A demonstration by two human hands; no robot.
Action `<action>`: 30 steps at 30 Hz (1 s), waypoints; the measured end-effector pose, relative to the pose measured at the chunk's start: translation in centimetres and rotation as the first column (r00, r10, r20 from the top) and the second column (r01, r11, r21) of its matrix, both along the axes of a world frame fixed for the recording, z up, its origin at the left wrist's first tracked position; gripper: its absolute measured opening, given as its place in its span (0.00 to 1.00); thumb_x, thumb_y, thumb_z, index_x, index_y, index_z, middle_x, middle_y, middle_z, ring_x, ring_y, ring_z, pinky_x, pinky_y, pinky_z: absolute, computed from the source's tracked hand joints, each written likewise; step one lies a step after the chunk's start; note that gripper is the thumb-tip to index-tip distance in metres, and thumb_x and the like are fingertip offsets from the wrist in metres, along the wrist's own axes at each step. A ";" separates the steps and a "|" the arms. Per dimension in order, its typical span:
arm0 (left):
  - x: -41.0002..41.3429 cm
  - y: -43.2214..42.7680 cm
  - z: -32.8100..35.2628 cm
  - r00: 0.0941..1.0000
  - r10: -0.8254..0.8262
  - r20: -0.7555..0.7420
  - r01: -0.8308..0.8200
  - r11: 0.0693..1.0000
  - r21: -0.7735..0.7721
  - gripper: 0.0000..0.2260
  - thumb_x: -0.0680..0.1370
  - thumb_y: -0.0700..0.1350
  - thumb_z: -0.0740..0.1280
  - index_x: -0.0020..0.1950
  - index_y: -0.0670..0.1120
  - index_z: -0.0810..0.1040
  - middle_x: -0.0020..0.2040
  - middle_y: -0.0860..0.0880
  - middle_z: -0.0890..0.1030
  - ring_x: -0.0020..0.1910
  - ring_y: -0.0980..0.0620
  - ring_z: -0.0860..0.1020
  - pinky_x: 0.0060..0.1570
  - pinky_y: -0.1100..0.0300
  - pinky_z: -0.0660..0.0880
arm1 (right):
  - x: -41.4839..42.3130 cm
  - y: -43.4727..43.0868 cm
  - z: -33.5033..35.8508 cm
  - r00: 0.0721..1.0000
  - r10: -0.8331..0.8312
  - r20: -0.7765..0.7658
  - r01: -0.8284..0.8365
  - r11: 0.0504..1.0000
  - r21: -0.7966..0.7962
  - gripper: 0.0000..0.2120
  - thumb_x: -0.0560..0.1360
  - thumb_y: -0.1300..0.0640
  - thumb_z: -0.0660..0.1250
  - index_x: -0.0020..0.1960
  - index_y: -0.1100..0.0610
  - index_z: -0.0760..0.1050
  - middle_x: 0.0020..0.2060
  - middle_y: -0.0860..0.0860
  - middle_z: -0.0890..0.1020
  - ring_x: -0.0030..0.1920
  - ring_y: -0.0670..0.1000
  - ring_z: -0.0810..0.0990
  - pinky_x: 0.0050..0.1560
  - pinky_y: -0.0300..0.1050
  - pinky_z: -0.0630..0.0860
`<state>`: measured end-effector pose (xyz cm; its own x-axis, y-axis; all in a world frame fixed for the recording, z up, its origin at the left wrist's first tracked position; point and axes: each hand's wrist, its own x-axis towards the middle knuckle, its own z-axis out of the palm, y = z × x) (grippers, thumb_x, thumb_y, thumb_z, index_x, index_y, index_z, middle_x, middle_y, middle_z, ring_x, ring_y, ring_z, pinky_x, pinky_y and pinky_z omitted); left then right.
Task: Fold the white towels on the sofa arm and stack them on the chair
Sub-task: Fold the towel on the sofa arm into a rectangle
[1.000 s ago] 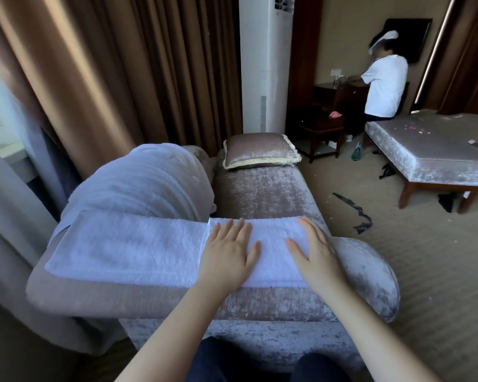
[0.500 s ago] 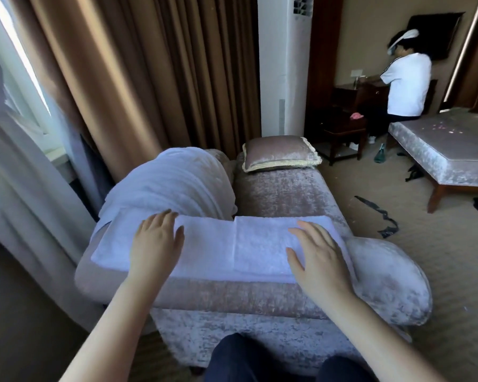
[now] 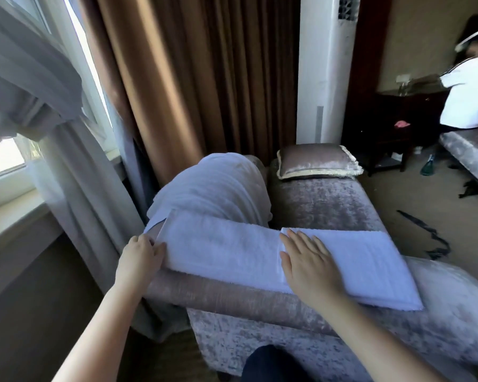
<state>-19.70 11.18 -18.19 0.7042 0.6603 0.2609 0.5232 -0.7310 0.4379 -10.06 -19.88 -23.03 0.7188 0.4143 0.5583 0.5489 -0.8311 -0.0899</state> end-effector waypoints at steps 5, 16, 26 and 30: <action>0.3 1.1 1.2 0.997 -0.061 -0.041 0.057 0.993 -0.104 0.15 0.77 0.46 0.67 0.35 0.41 0.69 0.33 0.44 0.72 0.33 0.46 0.69 0.34 0.54 0.63 | -0.5 0.0 0.3 0.995 -0.016 -0.100 0.014 1.000 -0.023 0.34 0.83 0.47 0.36 0.63 0.58 0.79 0.62 0.53 0.80 0.61 0.53 0.79 0.65 0.50 0.63; -0.8 -4.7 10.7 0.914 -0.368 0.173 0.359 0.930 0.082 0.07 0.74 0.44 0.68 0.40 0.43 0.73 0.34 0.48 0.79 0.36 0.50 0.77 0.32 0.63 0.68 | 0.1 -1.0 2.6 0.934 0.199 -0.296 -0.172 0.978 0.116 0.23 0.81 0.48 0.54 0.74 0.56 0.65 0.71 0.50 0.70 0.70 0.52 0.70 0.67 0.45 0.64; 3.9 -22.1 15.8 0.592 -0.781 0.197 0.752 0.624 0.212 0.09 0.77 0.48 0.65 0.39 0.45 0.71 0.30 0.53 0.72 0.30 0.56 0.70 0.30 0.63 0.62 | -1.9 -5.9 17.6 0.707 0.561 -0.431 0.091 0.533 0.841 0.16 0.81 0.47 0.59 0.55 0.59 0.77 0.41 0.57 0.84 0.40 0.55 0.85 0.41 0.49 0.82; 5.2 -26.0 13.5 0.499 -0.851 0.165 0.851 0.517 0.092 0.08 0.78 0.50 0.65 0.40 0.50 0.71 0.37 0.54 0.79 0.30 0.61 0.74 0.35 0.60 0.68 | -1.0 -9.3 17.1 0.688 0.454 -0.566 0.268 0.565 0.780 0.14 0.78 0.53 0.63 0.37 0.59 0.76 0.32 0.57 0.82 0.33 0.55 0.83 0.33 0.45 0.79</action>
<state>-14.49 -14.79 -4.66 0.8706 -0.2333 0.4332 -0.4331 -0.7812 0.4496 -11.04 -29.19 -5.91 0.9821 0.1766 0.0660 0.0946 -0.1586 -0.9828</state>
